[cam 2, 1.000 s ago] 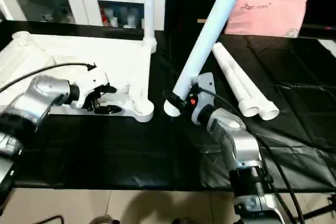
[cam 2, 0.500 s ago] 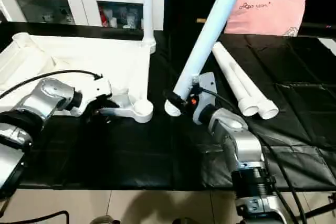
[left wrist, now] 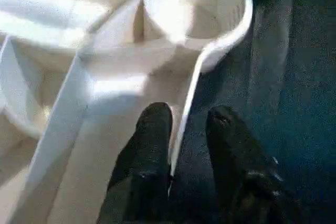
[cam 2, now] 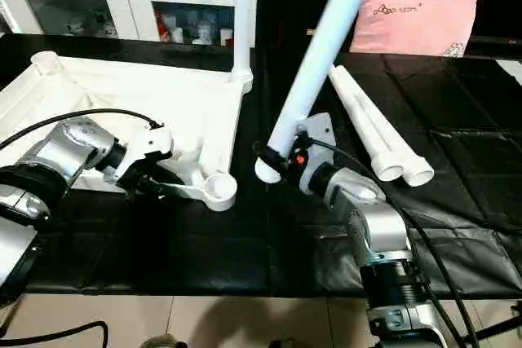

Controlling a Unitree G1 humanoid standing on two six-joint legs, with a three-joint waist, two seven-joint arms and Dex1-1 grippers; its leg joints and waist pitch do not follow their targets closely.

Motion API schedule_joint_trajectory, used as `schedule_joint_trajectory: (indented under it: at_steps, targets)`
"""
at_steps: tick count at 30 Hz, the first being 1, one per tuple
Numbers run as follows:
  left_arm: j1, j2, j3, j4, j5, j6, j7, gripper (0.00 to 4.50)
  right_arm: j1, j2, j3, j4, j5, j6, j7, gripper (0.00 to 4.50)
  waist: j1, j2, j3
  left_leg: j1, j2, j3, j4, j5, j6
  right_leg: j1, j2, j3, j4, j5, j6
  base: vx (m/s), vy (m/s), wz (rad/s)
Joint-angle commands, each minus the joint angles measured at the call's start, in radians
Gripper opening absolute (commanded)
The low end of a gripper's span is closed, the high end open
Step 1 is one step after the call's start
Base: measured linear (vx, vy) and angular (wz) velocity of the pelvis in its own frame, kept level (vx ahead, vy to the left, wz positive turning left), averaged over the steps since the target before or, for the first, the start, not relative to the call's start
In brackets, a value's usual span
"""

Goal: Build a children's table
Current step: Move table base

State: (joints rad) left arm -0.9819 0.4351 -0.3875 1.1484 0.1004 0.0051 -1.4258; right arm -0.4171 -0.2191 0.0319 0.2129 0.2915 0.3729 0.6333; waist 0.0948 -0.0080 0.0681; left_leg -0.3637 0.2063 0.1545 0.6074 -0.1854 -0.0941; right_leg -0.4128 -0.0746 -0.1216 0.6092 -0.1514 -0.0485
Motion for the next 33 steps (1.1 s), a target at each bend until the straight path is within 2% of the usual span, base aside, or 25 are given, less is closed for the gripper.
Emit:
schedule_joint_trajectory:
  at_steps: [1, 2, 4, 5, 7, 10, 12, 13, 15, 16, 17, 19, 20, 21, 22, 24, 26, 29, 30, 31, 33]
  targets:
    - [0.010, -0.020, 0.021, -0.040, -0.034, 0.047, -0.019, 0.98, 0.011, -0.004, 0.005, -0.018, -0.008, -0.028, 0.006, 1.95, 0.007, 0.027, -0.087, 0.005, 0.018, 0.000, -0.068, -0.174, 0.004, 0.082, -0.080, 0.062, -0.076, -0.230, -0.180, 0.000, 0.000, 0.00]
    - [0.019, -0.024, 0.023, -0.051, -0.037, 0.063, -0.023, 0.95, 0.013, -0.001, 0.003, -0.023, -0.005, -0.025, 0.005, 1.95, 0.008, 0.025, -0.087, 0.005, 0.020, 0.000, -0.069, -0.172, 0.008, 0.081, -0.079, 0.062, -0.077, -0.227, -0.181, 0.000, 0.000, 0.00]
    - [0.028, -0.029, 0.023, -0.063, -0.039, 0.079, -0.026, 0.82, 0.015, 0.002, 0.002, -0.027, -0.002, -0.022, 0.004, 1.95, 0.010, 0.027, -0.087, 0.006, 0.019, 0.000, -0.069, -0.173, 0.013, 0.081, -0.077, 0.061, -0.078, -0.232, -0.178, 0.000, 0.000, 0.00]
    - [0.050, -0.040, 0.032, -0.088, -0.041, 0.133, -0.003, 0.68, 0.018, 0.006, 0.000, -0.037, 0.003, -0.013, 0.000, 1.95, 0.011, 0.028, -0.087, 0.005, 0.019, 0.000, -0.069, -0.168, 0.016, 0.082, -0.077, 0.060, -0.078, -0.234, -0.174, 0.000, 0.000, 0.00]
    - [0.064, -0.047, 0.039, -0.105, -0.045, 0.171, 0.023, 0.58, 0.021, 0.007, -0.001, -0.043, 0.005, -0.007, -0.002, 1.95, 0.011, 0.026, -0.086, 0.005, 0.017, 0.002, -0.068, -0.168, 0.020, 0.081, -0.076, 0.059, -0.080, -0.245, -0.171, 0.000, 0.000, 0.00]
    - [0.084, -0.050, 0.041, -0.127, -0.041, 0.193, 0.049, 0.39, 0.023, 0.006, 0.000, -0.044, 0.007, -0.007, -0.002, 1.95, 0.011, 0.027, -0.081, 0.008, 0.014, 0.003, -0.068, -0.185, 0.026, 0.078, -0.077, 0.056, -0.092, -0.334, -0.144, 0.000, 0.000, 0.00]
    - [0.143, -0.032, 0.018, -0.193, 0.002, 0.170, 0.099, 0.26, 0.024, 0.007, 0.001, -0.037, 0.005, -0.010, -0.002, 1.95, 0.006, 0.023, -0.073, 0.020, 0.013, 0.003, -0.073, -0.248, 0.021, 0.074, -0.076, 0.050, -0.112, -0.463, -0.102, 0.000, 0.000, 0.00]
    - [0.158, -0.026, 0.008, -0.208, 0.019, 0.154, 0.120, 0.18, 0.023, 0.007, 0.001, -0.035, 0.005, -0.011, -0.002, 1.95, 0.008, 0.026, -0.076, 0.023, 0.014, -0.001, -0.074, -0.255, 0.016, 0.075, -0.080, 0.049, -0.111, -0.482, -0.094, 0.000, 0.000, 0.00]
    - [0.189, -0.018, 0.006, -0.247, 0.042, 0.157, 0.174, 0.10, 0.020, 0.008, 0.000, -0.030, 0.004, -0.011, -0.003, 1.95, 0.000, 0.020, -0.068, 0.031, 0.008, 0.001, -0.074, -0.291, 0.015, 0.067, -0.076, 0.042, -0.130, -0.582, -0.045, 0.000, 0.000, 0.00]
    - [0.189, -0.018, 0.006, -0.247, 0.042, 0.157, 0.174, 0.04, 0.020, 0.008, 0.000, -0.030, 0.004, -0.011, -0.003, 1.95, -0.001, 0.024, -0.066, 0.036, 0.007, 0.000, -0.073, -0.305, 0.014, 0.065, -0.078, 0.038, -0.134, -0.611, -0.035, 0.000, 0.000, 0.00]
    - [0.204, -0.028, 0.027, -0.284, 0.021, 0.205, 0.184, 0.01, 0.016, 0.009, 0.000, -0.026, 0.003, -0.011, -0.003, 1.95, -0.008, 0.027, -0.066, 0.054, 0.005, 0.000, -0.069, -0.334, 0.016, 0.060, -0.079, 0.027, -0.150, -0.659, -0.009, 0.000, 0.000, 0.00]
    - [0.221, -0.041, 0.045, -0.333, 0.000, 0.270, 0.196, 0.01, 0.012, 0.010, 0.000, -0.021, 0.002, -0.010, -0.005, 1.95, -0.014, 0.021, -0.066, 0.048, 0.005, -0.002, -0.072, -0.340, 0.016, 0.065, -0.075, 0.019, -0.152, -0.661, 0.002, 0.000, 0.000, 0.00]
    - [0.231, -0.051, 0.051, -0.368, -0.006, 0.313, 0.210, 0.01, 0.008, 0.011, 0.000, -0.019, 0.003, -0.008, -0.005, 1.95, -0.017, 0.024, -0.066, 0.046, 0.005, -0.005, -0.072, -0.346, 0.016, 0.067, -0.075, 0.012, -0.154, -0.662, 0.013, 0.000, 0.000, 0.00]
    - [0.234, -0.055, 0.052, -0.377, -0.008, 0.324, 0.215, 0.01, 0.007, 0.011, 0.000, -0.019, 0.003, -0.008, -0.005, 1.95, -0.019, 0.032, -0.070, 0.049, 0.009, -0.008, -0.074, -0.352, 0.019, 0.067, -0.076, 0.007, -0.157, -0.645, 0.013, 0.000, 0.000, 0.00]
    - [0.239, -0.059, 0.056, -0.391, -0.008, 0.328, 0.227, 0.00, 0.006, 0.011, 0.000, -0.018, 0.002, -0.007, -0.005, 1.95, -0.023, 0.033, -0.071, 0.048, 0.015, -0.011, -0.078, -0.363, 0.023, 0.070, -0.076, 0.003, -0.158, -0.607, 0.006, 0.000, 0.000, 0.00]
    - [0.254, -0.069, 0.065, -0.417, -0.004, 0.267, 0.273, 0.00, 0.003, 0.011, -0.001, -0.015, 0.002, -0.008, -0.004, 1.95, -0.027, 0.035, -0.069, 0.051, 0.021, -0.018, -0.083, -0.412, 0.019, 0.071, -0.079, -0.008, -0.160, -0.590, 0.004, 0.000, 0.000, 0.00]
    - [0.262, -0.069, 0.068, -0.425, 0.005, 0.185, 0.310, 0.00, 0.002, 0.010, -0.003, -0.014, 0.003, -0.007, -0.003, 1.95, -0.030, 0.037, -0.068, 0.063, 0.018, -0.017, -0.080, -0.442, 0.019, 0.065, -0.080, -0.013, -0.169, -0.596, 0.005, 0.000, 0.000, 0.00]
    - [0.252, -0.059, 0.086, -0.420, 0.000, 0.117, 0.320, 0.00, 0.001, 0.007, -0.005, -0.011, 0.005, -0.006, 0.000, 1.95, -0.030, 0.033, -0.068, 0.055, 0.013, -0.016, -0.079, -0.431, 0.020, 0.072, -0.084, -0.021, -0.172, -0.607, 0.026, 0.000, 0.000, 0.00]
    - [0.247, -0.050, 0.098, -0.431, -0.016, 0.120, 0.296, 0.00, 0.002, 0.007, -0.006, -0.012, 0.005, -0.006, 0.000, 1.95, -0.032, 0.037, -0.071, 0.050, 0.019, -0.019, -0.083, -0.430, 0.018, 0.077, -0.090, -0.020, -0.167, -0.593, 0.027, 0.000, 0.000, 0.00]
    - [0.244, -0.039, 0.102, -0.439, -0.022, 0.110, 0.275, 0.20, 0.003, 0.006, -0.006, -0.013, 0.005, -0.005, 0.000, 1.95, -0.034, 0.040, -0.073, 0.043, 0.024, -0.024, -0.088, -0.429, 0.016, 0.083, -0.092, -0.018, -0.161, -0.562, 0.022, 0.000, 0.000, 0.00]
    - [0.234, -0.019, 0.102, -0.437, -0.025, 0.103, 0.245, 0.41, 0.004, 0.007, -0.007, -0.014, 0.006, -0.005, -0.001, 1.95, -0.036, 0.039, -0.074, 0.040, 0.025, -0.025, -0.091, -0.427, 0.013, 0.083, -0.093, -0.013, -0.156, -0.537, 0.013, 0.000, 0.000, 0.00]
